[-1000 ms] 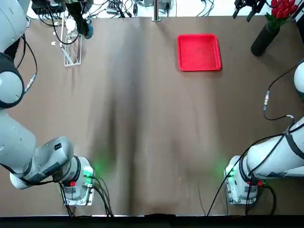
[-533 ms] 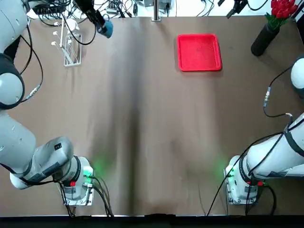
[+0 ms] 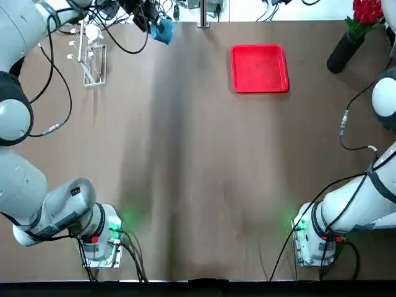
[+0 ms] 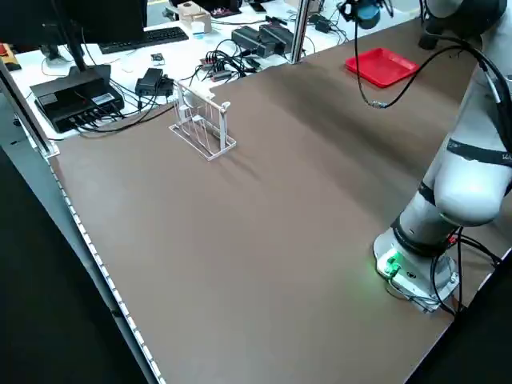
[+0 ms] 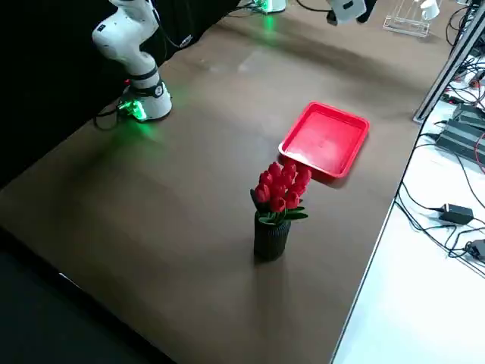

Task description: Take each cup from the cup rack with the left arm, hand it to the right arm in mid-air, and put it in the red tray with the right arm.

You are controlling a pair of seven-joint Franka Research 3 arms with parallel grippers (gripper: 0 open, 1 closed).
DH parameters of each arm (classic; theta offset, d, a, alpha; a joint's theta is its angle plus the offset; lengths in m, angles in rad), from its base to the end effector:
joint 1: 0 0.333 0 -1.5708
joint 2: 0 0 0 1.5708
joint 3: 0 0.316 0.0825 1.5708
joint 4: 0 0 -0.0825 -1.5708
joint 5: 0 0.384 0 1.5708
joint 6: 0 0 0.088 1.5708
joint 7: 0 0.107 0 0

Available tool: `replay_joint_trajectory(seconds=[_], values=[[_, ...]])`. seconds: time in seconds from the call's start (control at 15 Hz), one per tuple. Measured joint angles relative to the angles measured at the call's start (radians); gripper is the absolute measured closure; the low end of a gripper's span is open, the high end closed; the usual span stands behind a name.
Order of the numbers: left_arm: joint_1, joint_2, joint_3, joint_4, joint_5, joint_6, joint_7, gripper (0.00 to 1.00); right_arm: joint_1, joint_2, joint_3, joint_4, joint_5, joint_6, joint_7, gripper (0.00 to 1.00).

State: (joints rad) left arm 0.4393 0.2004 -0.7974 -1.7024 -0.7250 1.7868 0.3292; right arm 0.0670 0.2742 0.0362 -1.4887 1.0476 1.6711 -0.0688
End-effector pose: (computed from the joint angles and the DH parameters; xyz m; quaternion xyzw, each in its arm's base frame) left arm 0.5593 -0.2345 0.5255 0.8839 -0.2226 -0.0363 0.4096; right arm 0.6331 0.1475 0.5568 -0.8656 -0.0011 0.0483 0.4984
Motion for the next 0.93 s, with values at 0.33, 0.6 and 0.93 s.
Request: replay_joint_trajectory(seconds=[0.33, 0.6, 0.93], values=[[-0.010, 0.102, -0.027, 0.056, -0.158, 0.000, -0.167, 0.24, 0.126, 0.049, 0.004, 0.001, 0.114, 0.117, 0.000, 0.16], [-0.038, 0.246, -0.029, 0.145, -0.272, 0.000, -0.242, 0.24, 0.191, 0.087, 0.005, 0.003, 0.293, 0.127, 0.044, 0.43], [-0.112, 0.372, -0.030, 0.232, -0.313, 0.015, -0.248, 0.24, 0.275, 0.102, 0.006, 0.015, 0.384, 0.246, 0.066, 0.45]])
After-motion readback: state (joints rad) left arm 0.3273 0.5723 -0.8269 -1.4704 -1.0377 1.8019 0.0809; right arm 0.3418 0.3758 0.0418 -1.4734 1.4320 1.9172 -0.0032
